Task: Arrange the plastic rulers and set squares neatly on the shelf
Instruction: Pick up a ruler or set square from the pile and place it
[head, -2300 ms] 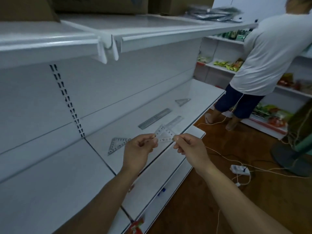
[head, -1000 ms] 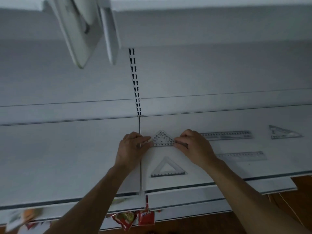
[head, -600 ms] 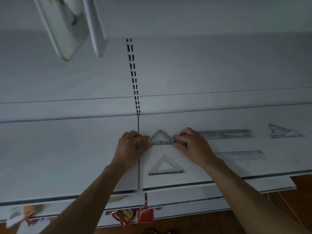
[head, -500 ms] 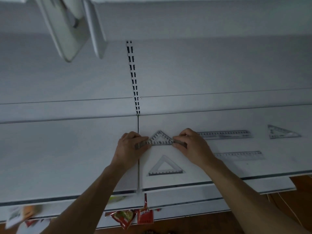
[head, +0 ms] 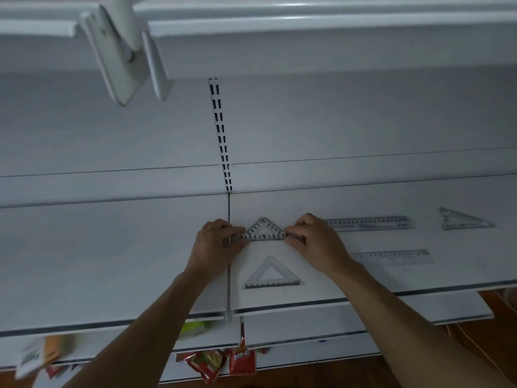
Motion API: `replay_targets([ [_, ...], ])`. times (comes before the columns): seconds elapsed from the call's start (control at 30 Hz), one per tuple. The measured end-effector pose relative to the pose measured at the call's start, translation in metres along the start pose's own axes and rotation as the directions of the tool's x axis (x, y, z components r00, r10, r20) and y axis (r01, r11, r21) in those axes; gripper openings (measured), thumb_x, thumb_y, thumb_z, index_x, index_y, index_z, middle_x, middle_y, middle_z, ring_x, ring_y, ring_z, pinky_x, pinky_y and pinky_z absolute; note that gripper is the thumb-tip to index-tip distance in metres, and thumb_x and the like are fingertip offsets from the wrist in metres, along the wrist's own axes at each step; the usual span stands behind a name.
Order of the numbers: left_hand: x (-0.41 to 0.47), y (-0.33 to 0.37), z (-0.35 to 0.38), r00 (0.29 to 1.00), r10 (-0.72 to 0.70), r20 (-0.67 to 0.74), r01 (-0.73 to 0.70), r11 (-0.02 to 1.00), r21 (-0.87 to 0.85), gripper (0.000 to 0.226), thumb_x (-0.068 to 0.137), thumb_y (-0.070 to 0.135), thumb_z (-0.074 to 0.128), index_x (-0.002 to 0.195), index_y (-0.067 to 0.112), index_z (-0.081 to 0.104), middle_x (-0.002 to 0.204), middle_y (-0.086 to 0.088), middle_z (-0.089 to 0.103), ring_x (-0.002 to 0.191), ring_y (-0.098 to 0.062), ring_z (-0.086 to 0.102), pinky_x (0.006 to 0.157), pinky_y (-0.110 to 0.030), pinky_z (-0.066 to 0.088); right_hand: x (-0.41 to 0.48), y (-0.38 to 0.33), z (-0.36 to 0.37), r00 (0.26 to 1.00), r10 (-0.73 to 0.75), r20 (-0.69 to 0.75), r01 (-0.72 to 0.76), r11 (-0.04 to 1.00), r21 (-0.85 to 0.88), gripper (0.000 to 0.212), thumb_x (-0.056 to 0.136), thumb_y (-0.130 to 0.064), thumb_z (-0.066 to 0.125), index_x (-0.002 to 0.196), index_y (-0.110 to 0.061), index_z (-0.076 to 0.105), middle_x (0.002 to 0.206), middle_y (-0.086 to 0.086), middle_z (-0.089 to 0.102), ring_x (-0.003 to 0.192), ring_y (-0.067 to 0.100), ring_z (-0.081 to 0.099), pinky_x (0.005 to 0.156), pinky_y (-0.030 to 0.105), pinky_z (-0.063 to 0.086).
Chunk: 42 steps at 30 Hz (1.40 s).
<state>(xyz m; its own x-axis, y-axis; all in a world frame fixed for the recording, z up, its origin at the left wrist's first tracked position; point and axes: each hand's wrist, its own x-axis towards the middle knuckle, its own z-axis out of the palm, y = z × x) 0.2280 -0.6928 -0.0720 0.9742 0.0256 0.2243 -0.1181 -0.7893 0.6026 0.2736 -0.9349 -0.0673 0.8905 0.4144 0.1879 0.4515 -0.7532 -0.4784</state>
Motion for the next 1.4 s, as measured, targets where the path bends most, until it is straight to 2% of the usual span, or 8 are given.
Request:
replay_targets([
  [0.17,-0.006,0.007,-0.008,0.992,-0.128,-0.002,0.128,0.989,-0.076,0.033,0.085,0.034,0.070,0.115,0.019,0.069,0.104,0.006,0.060,0.100,-0.012,0.055,0.088,-0.023,0.042,0.003,-0.006,-0.016,0.999,0.004,-0.036,-0.003,1.000,0.012,0.029,0.089,-0.031,0.064,0.114,-0.018,0.069,0.105,-0.003,0.061,0.090,0.013,0.059,0.072,0.018,0.037],
  [0.27,-0.020,0.013,-0.015,0.979,-0.192,-0.072,0.187,0.980,-0.073,0.027,0.086,0.031,0.069,0.111,0.021,0.070,0.102,0.009,0.061,0.096,-0.010,0.058,0.089,-0.028,0.047,0.008,-0.014,-0.019,0.997,0.002,-0.077,0.004,0.998,0.070,0.027,0.090,-0.031,0.062,0.113,-0.019,0.068,0.104,-0.005,0.063,0.092,0.011,0.059,0.074,0.020,0.039],
  [0.37,-0.041,0.015,-0.025,0.962,-0.227,-0.154,0.227,0.974,-0.019,0.023,0.086,0.029,0.068,0.109,0.024,0.070,0.094,0.014,0.059,0.088,-0.006,0.057,0.082,-0.027,0.049,0.013,-0.027,-0.010,0.996,-0.019,-0.083,0.029,0.992,0.123,0.024,0.090,-0.027,0.061,0.112,-0.018,0.069,0.106,-0.002,0.065,0.097,0.015,0.060,0.080,0.023,0.045],
  [0.47,-0.062,0.018,-0.045,0.955,-0.238,-0.176,0.255,0.964,0.081,0.023,0.087,0.031,0.066,0.109,0.025,0.069,0.095,0.013,0.063,0.086,-0.006,0.058,0.075,-0.021,0.045,0.020,-0.050,0.003,0.999,-0.039,-0.003,0.039,0.989,0.142,0.029,0.092,-0.029,0.057,0.117,-0.019,0.065,0.113,-0.002,0.063,0.106,0.016,0.058,0.087,0.028,0.046],
  [0.57,-0.082,0.015,-0.072,0.954,-0.250,-0.168,0.282,0.936,0.209,0.024,0.087,0.036,0.064,0.109,0.026,0.068,0.098,0.010,0.068,0.088,-0.010,0.061,0.075,-0.022,0.045,0.026,-0.084,0.015,0.996,-0.041,0.075,0.030,0.990,0.139,0.032,0.092,-0.032,0.056,0.121,-0.021,0.062,0.120,-0.002,0.060,0.109,0.016,0.057,0.090,0.028,0.044],
  [0.83,-0.158,-0.036,-0.162,0.919,-0.296,-0.259,0.379,0.842,0.384,0.029,0.089,0.042,0.057,0.112,0.025,0.065,0.104,0.008,0.068,0.094,-0.017,0.063,0.082,-0.032,0.048,0.035,-0.211,0.056,0.969,-0.177,0.174,0.159,0.981,0.112,0.040,0.094,-0.035,0.054,0.130,-0.019,0.056,0.132,0.002,0.055,0.116,0.021,0.054,0.095,0.030,0.043],
  [1.1,-0.298,-0.133,-0.287,0.812,-0.441,-0.381,0.578,0.693,0.430,0.033,0.089,0.049,0.052,0.114,0.031,0.063,0.107,0.009,0.065,0.100,-0.015,0.060,0.081,-0.030,0.046,0.017,-0.416,0.146,0.922,-0.306,0.239,0.279,0.950,0.142,0.043,0.091,-0.036,0.056,0.130,-0.018,0.056,0.133,0.004,0.055,0.120,0.022,0.052,0.098,0.029,0.039],
  [1.4,-0.346,-0.204,-0.371,0.773,-0.441,-0.456,0.609,0.717,0.339,0.034,0.089,0.050,0.053,0.114,0.030,0.063,0.105,0.011,0.065,0.096,-0.012,0.060,0.079,-0.031,0.048,0.026,-0.543,0.206,0.877,-0.357,0.320,0.340,0.934,0.110,0.045,0.091,-0.038,0.056,0.132,-0.018,0.054,0.134,0.003,0.053,0.119,0.021,0.052,0.097,0.031,0.041],
])
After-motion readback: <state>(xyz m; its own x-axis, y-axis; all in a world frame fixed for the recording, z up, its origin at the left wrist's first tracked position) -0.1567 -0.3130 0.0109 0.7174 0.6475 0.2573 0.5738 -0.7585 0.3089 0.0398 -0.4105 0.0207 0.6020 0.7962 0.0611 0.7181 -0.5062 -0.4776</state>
